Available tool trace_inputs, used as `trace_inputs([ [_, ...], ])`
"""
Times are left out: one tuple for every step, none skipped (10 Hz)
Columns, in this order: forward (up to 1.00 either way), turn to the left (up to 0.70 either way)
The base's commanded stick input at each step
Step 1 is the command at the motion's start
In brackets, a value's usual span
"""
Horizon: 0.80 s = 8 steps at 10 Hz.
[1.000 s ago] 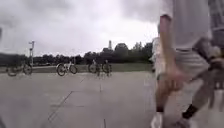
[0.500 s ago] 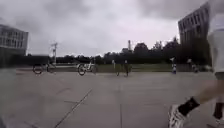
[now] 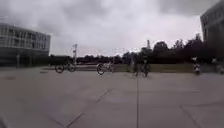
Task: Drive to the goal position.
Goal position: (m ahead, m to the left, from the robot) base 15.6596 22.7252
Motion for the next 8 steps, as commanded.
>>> trace_inputs([
  [0.0, 0.66],
  [0.0, 0.64],
  [0.0, 0.59],
  [0.0, 0.28],
  [0.0, 0.0],
  [0.0, 0.0],
  [0.0, 0.0],
  [0.0, 0.0],
])
